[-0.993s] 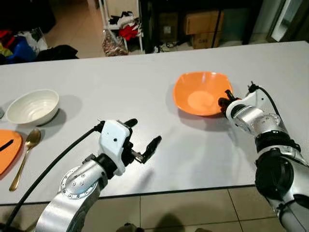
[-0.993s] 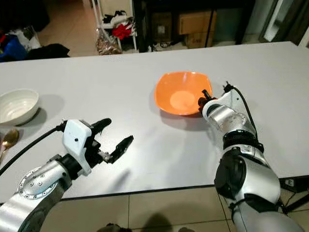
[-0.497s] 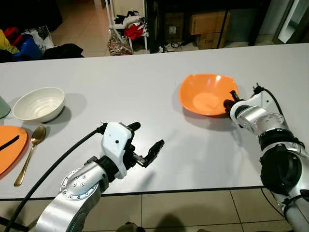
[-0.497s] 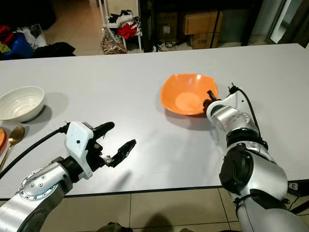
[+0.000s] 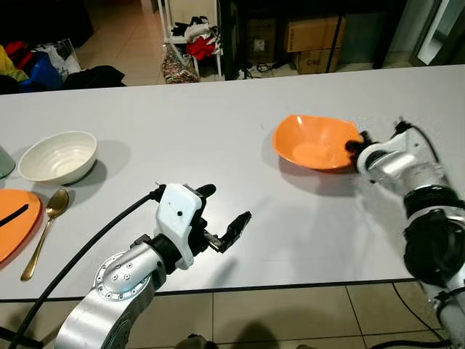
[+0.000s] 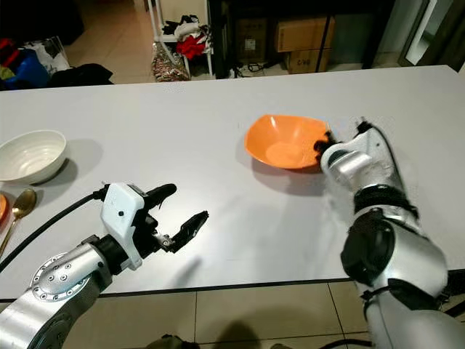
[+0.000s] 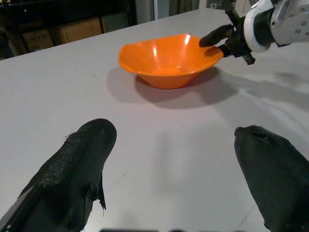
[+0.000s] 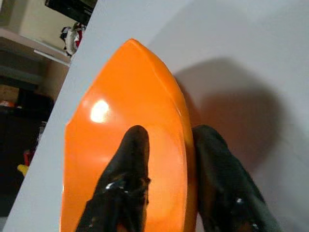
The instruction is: Setting the table
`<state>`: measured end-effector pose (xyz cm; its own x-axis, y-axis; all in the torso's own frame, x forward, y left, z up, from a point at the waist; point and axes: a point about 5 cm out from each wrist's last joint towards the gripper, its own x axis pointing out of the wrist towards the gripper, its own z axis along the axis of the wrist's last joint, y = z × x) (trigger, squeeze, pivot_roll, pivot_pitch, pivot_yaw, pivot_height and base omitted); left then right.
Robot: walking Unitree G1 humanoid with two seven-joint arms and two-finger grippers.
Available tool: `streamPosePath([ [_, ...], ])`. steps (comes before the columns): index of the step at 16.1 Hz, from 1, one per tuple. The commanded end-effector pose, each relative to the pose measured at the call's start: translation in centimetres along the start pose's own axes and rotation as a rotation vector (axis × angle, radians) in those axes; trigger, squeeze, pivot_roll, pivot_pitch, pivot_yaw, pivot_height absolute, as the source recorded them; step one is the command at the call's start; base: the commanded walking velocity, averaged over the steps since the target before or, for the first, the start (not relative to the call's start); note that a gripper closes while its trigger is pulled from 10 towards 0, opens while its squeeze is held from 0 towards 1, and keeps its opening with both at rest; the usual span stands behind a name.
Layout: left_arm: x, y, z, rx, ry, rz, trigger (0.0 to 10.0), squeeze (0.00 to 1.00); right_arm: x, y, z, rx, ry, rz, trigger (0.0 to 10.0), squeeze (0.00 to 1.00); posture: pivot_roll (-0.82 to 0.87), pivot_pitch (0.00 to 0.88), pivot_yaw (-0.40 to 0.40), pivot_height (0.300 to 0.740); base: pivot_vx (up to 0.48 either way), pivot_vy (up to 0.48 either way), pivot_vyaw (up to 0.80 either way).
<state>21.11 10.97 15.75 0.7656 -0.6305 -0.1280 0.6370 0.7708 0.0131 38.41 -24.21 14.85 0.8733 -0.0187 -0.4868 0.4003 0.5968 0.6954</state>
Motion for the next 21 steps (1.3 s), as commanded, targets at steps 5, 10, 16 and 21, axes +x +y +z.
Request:
streamPosePath([
  [5, -0.8, 0.4, -0.1, -0.023, -0.028, 0.065, 10.0, 0.00, -2.7, 0.1, 1.6, -0.131, 0.062, 0.075, 10.0, 0.00, -0.09, 0.000, 0.085, 0.740, 0.000, 0.000, 0.00],
  [10, -2.1, 2.4, 0.3, -0.007, -0.095, 0.356, 10.0, 0.00, -9.4, -0.1, 0.0, -0.339, -0.016, 0.220, 10.0, 0.00, -0.10, 0.000, 0.098, 0.740, 0.000, 0.000, 0.00],
  [16, -2.1, 2.9, 0.2, 0.055, -0.058, 0.448, 10.0, 0.00, -13.3, 2.6, -7.4, -0.881, -0.140, 0.425, 10.0, 0.00, -0.10, 0.000, 0.107, 0.740, 0.000, 0.000, 0.00],
  [21, -2.1, 3.0, 0.5, 0.045, -0.070, 0.494, 10.0, 0.00, -14.0, 1.4, -10.4, -0.974, -0.102, 0.476, 10.0, 0.00, -0.09, 0.000, 0.098, 0.740, 0.000, 0.000, 0.00],
])
